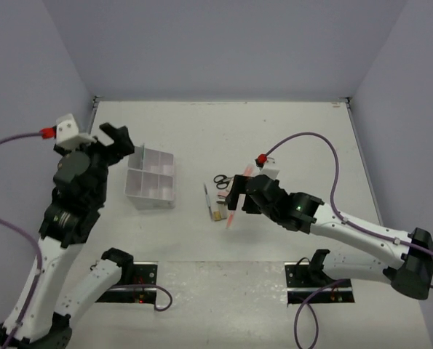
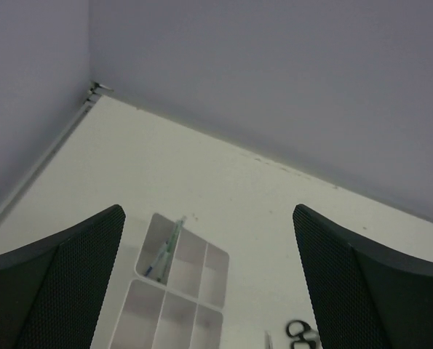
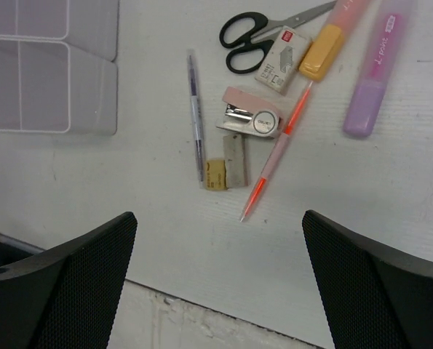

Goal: Sort the stationery into containers
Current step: Pick up the pen from the center of the board.

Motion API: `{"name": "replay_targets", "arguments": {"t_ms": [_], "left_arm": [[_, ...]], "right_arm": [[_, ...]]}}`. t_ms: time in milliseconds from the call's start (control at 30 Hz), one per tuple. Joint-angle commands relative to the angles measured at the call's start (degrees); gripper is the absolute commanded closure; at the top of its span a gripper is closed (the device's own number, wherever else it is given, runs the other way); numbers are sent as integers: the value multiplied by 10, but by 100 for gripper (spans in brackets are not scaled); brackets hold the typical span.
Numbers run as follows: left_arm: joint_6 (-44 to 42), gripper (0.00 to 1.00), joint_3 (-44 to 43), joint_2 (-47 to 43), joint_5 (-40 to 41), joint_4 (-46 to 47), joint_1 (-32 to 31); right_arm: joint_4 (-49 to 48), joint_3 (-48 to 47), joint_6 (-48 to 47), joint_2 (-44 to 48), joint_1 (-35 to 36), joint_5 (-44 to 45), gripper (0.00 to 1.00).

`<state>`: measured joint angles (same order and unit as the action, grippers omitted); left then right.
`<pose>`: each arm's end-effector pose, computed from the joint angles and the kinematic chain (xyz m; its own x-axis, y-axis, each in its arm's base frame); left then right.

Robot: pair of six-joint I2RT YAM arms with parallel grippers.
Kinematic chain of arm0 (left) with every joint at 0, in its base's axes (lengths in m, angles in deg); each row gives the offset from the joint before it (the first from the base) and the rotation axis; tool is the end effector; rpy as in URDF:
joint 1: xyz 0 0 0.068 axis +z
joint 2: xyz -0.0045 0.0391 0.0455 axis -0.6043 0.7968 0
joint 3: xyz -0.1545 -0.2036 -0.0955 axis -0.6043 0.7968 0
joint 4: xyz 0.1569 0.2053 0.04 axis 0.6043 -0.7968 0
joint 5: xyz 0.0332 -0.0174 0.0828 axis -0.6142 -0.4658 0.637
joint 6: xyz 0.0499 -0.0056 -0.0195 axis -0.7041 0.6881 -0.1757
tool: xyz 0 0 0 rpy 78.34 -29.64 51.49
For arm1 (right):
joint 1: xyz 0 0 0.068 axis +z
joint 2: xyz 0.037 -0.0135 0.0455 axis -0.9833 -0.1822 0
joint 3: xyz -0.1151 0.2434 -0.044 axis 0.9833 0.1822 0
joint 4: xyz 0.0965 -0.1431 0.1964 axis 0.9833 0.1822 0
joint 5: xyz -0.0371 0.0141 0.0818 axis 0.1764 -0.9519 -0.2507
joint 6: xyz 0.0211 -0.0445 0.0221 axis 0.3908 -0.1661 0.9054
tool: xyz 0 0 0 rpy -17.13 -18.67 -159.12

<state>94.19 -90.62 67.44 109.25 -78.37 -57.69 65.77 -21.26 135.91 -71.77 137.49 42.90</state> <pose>0.1511 -0.0363 0.4303 0.0111 -0.3666 -0.9303 -0.2186 0.9070 -0.3600 0.1333 0.1879 0.2797 -0.7101 0.2178 -0.6696 -0.1323 0.8927 0.4307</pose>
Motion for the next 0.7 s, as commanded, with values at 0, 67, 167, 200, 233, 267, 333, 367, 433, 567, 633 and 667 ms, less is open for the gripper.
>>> {"name": "replay_targets", "arguments": {"t_ms": [0,67,167,200,233,267,333,367,433,567,633,667], "left_arm": [[27,0,135,-185,-131,-77,3],[20,0,193,-244,-141,-65,3],[25,0,221,-275,-130,-80,2],[26,0,217,-277,-128,-83,2],[24,0,217,-280,-134,-77,2],[20,0,225,-285,-146,-65,2],[14,0,230,-279,-169,-61,1],[13,0,229,-279,-188,-60,1],[12,0,233,-280,-194,-54,-6],[14,0,232,-287,-185,-57,-24],[15,0,232,-290,-180,-60,-37],[16,0,232,-290,-177,-61,-41]], "right_arm": [[46,-43,136,-42,-3,31,1],[53,-52,159,-64,-3,22,3],[87,-82,190,-118,-3,19,12],[98,-89,199,-131,-2,17,16],[106,-96,206,-145,-2,13,20],[114,-104,217,-174,-3,10,23],[139,-115,248,-199,-3,12,28],[145,-118,254,-210,-2,13,32],[148,-121,260,-235,-2,8,36],[136,-130,254,-274,-3,4,36],[134,-139,251,-301,-3,2,36],[133,-143,249,-309,-4,3,36]]}}
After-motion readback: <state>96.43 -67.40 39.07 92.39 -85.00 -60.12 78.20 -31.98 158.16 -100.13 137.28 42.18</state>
